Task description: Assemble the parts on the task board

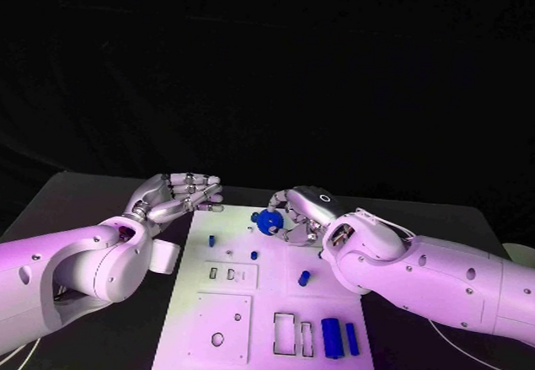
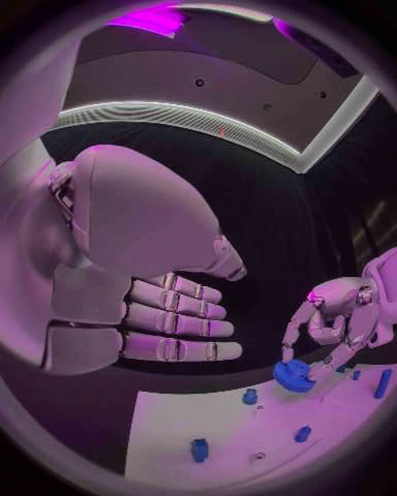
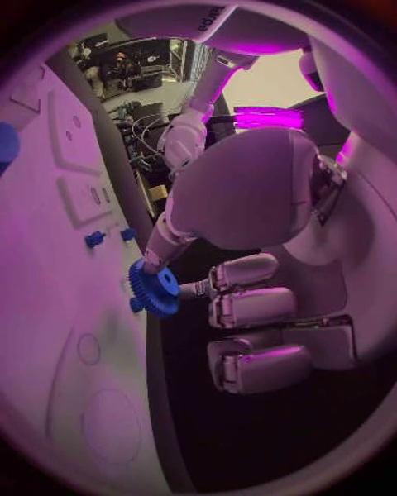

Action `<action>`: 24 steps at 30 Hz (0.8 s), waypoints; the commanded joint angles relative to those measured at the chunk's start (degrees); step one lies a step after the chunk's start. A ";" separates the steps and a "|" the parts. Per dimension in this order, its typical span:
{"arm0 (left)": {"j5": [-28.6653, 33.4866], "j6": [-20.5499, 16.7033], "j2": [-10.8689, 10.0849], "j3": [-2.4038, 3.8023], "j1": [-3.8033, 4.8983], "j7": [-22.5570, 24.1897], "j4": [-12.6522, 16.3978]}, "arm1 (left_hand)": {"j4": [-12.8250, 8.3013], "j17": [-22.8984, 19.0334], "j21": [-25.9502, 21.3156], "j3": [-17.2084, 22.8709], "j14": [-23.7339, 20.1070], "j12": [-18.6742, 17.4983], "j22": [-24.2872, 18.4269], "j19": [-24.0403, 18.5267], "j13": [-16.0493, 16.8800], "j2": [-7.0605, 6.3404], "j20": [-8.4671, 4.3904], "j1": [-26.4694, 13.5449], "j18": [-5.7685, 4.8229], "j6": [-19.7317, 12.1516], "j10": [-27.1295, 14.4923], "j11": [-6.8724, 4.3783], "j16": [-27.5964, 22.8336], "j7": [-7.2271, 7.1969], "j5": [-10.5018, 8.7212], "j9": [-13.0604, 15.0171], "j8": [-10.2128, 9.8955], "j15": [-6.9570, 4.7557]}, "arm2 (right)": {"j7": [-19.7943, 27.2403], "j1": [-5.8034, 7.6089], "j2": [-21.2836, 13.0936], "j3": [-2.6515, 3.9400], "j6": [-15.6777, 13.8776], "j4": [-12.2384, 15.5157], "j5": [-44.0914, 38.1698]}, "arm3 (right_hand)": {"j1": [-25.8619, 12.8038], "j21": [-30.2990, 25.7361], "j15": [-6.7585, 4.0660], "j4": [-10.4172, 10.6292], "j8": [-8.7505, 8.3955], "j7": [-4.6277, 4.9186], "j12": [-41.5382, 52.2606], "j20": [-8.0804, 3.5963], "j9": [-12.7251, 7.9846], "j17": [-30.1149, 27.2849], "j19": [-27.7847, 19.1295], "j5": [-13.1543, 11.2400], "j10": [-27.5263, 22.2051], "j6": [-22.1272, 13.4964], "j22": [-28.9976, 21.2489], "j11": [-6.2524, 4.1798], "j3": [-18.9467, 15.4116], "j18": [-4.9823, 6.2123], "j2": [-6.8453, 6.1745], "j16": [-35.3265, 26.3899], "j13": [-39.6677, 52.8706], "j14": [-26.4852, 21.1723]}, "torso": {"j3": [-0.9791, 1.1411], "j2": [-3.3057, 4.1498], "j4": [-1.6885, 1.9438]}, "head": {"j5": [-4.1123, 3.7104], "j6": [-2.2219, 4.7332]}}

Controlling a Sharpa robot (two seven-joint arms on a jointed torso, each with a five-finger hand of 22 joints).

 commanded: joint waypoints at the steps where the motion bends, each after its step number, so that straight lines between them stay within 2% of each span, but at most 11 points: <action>1: 0.12 0.96 0.19 0.04 0.07 0.32 0.04 | 0.01 0.09 0.22 0.38 -0.36 -0.28 0.05 0.36 -0.07 0.02 -0.06 0.42 0.61 -0.13 0.16 0.20 -0.37 0.21 -0.14 0.05 -0.38 0.05 | -1.30 -0.02 1.31 0.01 -0.44 -0.83 -3.09 | -0.62 0.31 -0.52 0.09 0.73 -2.88 0.12 -0.57 0.38 12.09 6.00 -0.18 3.11 3.02 15.08 -0.54 0.21 -0.82 0.06 0.18 11.47 5.36 | -0.14 0.01 0.13 | 0.06 -0.05; 3: 0.12 0.94 0.21 0.04 0.07 0.33 0.03 | 0.01 0.09 0.22 0.38 -0.36 -0.28 0.05 0.36 -0.07 0.02 -0.06 0.42 0.61 -0.13 0.16 0.20 -0.37 0.21 -0.14 0.05 -0.38 0.05 | -1.30 -0.15 2.29 -0.03 -0.09 -1.42 -3.10 | -0.62 0.31 -0.52 0.09 0.73 -2.88 0.12 -0.57 0.38 12.09 6.00 -0.18 3.11 3.02 15.08 -0.54 0.21 -0.82 0.06 0.18 11.47 5.36 | -0.20 0.04 0.20 | 0.06 -0.07; 7: 0.12 0.92 0.25 0.04 0.07 0.35 0.05 | 0.01 0.09 0.22 0.38 -0.36 -0.28 0.05 0.36 -0.07 0.02 -0.06 0.42 0.61 -0.13 0.16 0.20 -0.37 0.21 -0.14 0.05 -0.38 0.05 | -1.41 -0.47 4.02 -0.16 0.71 -2.69 -3.11 | -0.94 0.31 -0.53 0.19 0.47 -2.85 0.14 -0.61 0.28 12.10 6.00 -0.33 3.14 2.95 15.08 -0.53 0.29 -0.82 -0.09 0.18 11.50 5.36 | -0.09 0.10 0.05 | 0.25 -0.17; 13: 0.12 0.94 0.29 0.04 0.08 0.37 0.10 | 0.01 0.09 0.22 0.38 -0.36 -0.28 0.05 0.36 -0.07 0.02 -0.06 0.42 0.61 -0.13 0.16 0.20 -0.37 0.21 -0.14 0.05 -0.38 0.05 | -2.13 -0.95 6.03 -0.35 1.65 -4.81 -3.07 | -1.19 0.31 -0.53 0.27 0.26 -2.81 0.02 -0.62 0.21 12.02 6.00 -0.42 3.05 2.88 15.08 -0.51 0.33 -0.82 -0.21 0.16 11.39 5.35 | -0.09 0.08 0.18 | 0.25 -0.24; 15: 0.12 0.90 0.23 0.04 0.08 0.36 0.09 | 0.01 0.09 0.22 0.38 -0.36 -0.28 0.05 0.36 -0.07 0.02 -0.06 0.42 0.61 -0.13 0.16 0.20 -0.37 0.21 -0.14 0.05 -0.38 0.05 | -2.37 -1.05 6.64 -0.38 1.80 -5.59 -3.05 | -1.28 0.31 -0.52 0.30 0.17 -2.79 0.01 -0.63 0.18 11.96 6.00 -0.43 3.04 2.85 15.08 -0.50 0.35 -0.82 -0.26 0.14 11.38 5.33 | -0.03 0.07 0.11 | 0.31 -0.25; 24: 0.12 0.89 0.16 0.05 0.08 0.38 0.07 | -0.04 0.14 0.29 0.53 -0.47 -0.36 0.08 0.31 -0.08 0.06 -0.06 0.48 0.59 -0.12 0.16 0.22 -0.46 0.22 -0.15 0.06 -0.40 0.08 | -2.32 -1.35 8.73 -0.42 1.71 -8.20 -3.27 | -1.31 0.31 -0.52 0.30 0.10 -2.78 -0.10 -0.63 0.15 11.88 6.00 -0.43 2.95 2.81 15.08 -0.49 0.38 -0.82 -0.28 0.11 11.27 5.32 | -0.01 0.10 0.04 | 0.35 -0.38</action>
